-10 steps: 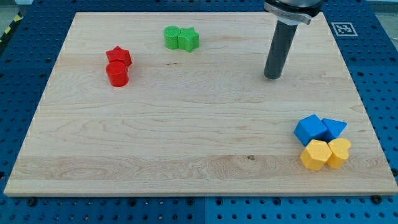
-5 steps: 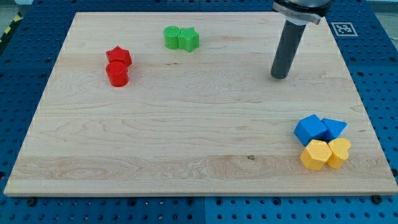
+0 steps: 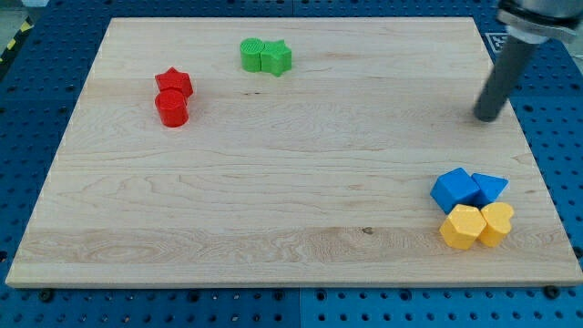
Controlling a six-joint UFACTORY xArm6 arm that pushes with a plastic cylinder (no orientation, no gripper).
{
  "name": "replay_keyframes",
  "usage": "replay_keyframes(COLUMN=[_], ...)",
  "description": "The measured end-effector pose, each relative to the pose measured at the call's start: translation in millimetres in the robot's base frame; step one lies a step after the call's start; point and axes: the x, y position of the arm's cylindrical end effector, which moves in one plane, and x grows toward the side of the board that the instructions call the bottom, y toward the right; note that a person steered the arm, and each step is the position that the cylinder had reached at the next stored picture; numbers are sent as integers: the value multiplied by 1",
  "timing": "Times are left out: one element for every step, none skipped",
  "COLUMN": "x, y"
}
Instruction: Point your arm at the yellow heart
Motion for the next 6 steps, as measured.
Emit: replay_keyframes(x=[35,76,101,126,162,184], y=[28,30,27,29,52,22])
